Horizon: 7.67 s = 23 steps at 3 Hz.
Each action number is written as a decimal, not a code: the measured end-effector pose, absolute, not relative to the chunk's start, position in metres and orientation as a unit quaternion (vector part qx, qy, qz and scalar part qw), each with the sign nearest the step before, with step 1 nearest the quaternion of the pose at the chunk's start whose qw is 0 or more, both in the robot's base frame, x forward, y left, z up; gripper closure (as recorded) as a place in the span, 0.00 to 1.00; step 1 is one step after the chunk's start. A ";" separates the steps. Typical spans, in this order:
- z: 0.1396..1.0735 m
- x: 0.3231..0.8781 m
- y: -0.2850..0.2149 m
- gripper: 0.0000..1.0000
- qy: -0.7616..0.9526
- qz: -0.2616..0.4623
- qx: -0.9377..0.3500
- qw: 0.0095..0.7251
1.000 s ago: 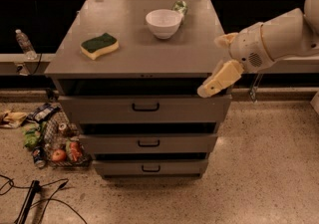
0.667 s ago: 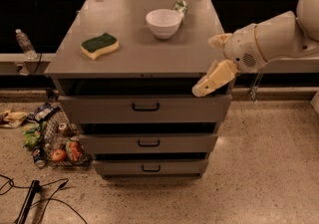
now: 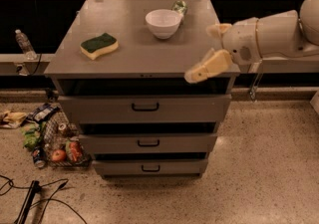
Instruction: Place sponge into white bowl
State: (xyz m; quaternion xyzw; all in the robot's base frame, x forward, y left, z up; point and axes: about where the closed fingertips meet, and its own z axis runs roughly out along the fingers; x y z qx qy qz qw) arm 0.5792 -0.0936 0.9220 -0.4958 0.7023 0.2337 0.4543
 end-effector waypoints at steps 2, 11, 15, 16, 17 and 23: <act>1.000 0.632 -0.032 0.00 0.612 0.322 -0.422 0.586; 0.878 0.735 0.169 0.00 0.686 0.331 -0.377 0.526; 0.840 0.773 0.187 0.00 0.711 0.294 -0.369 0.522; 0.838 0.777 0.194 0.00 0.710 0.289 -0.379 0.519; 0.835 0.777 0.197 0.16 0.709 0.285 -0.390 0.514; 0.911 0.810 0.114 1.00 0.695 0.198 -0.351 0.596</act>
Offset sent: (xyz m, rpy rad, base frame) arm 0.0787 0.1109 0.1113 0.5285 -0.1803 0.0612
